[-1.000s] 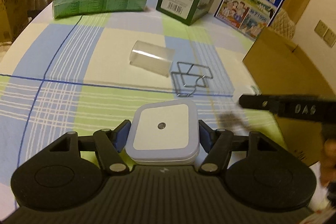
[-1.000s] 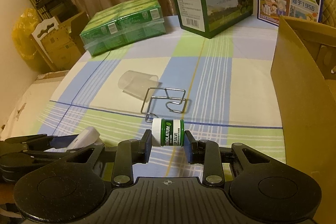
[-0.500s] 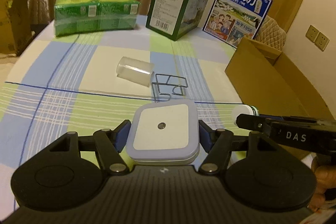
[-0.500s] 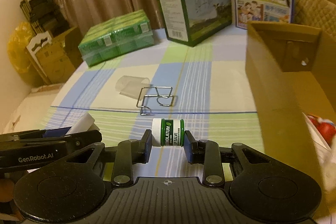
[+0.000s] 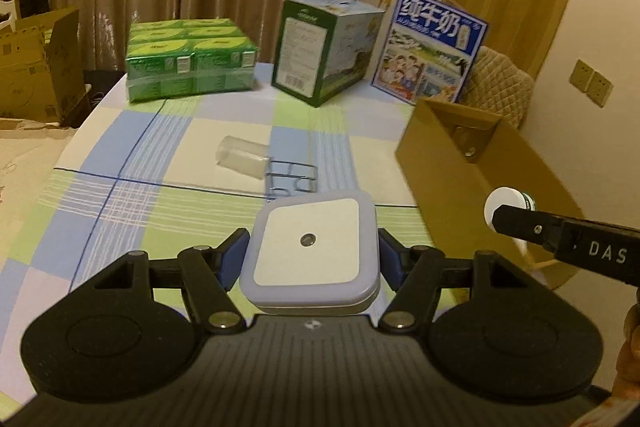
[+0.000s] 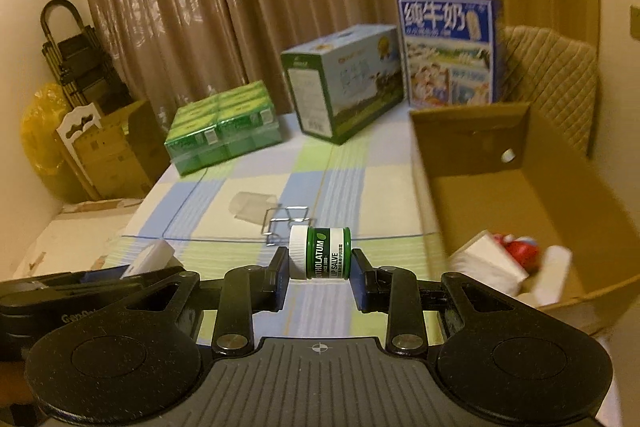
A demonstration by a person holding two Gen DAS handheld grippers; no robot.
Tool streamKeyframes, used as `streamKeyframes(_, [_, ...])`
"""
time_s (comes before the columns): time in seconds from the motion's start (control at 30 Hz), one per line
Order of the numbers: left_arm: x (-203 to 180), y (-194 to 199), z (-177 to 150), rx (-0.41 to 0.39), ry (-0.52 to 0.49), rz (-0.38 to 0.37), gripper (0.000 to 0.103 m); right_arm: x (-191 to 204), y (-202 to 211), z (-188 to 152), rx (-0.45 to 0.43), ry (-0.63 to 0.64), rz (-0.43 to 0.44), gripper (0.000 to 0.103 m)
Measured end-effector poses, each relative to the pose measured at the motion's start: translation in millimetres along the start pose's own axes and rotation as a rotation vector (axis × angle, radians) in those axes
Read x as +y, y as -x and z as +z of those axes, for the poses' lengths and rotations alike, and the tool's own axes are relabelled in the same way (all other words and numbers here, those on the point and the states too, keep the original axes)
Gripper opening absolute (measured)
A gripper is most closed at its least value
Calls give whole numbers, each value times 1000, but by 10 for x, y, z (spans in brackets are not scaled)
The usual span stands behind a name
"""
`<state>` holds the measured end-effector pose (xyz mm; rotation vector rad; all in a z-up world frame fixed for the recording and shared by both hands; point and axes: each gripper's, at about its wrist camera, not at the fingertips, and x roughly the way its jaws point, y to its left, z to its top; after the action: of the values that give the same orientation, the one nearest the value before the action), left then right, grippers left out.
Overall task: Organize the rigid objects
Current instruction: 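Carry the nightlight and pill bottle over the cardboard box with both grippers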
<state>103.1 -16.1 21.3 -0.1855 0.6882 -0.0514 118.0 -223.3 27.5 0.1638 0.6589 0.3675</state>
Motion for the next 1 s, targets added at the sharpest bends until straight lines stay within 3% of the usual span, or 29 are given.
streamKeyframes(0.43, [-526, 284, -104, -6, -42, -95, 63, -425, 510, -261, 0, 12, -109, 28])
streamKeyframes(1.0, [-1403, 187, -81, 11, -160, -212, 63, -1177, 968, -361, -22, -48, -235, 28])
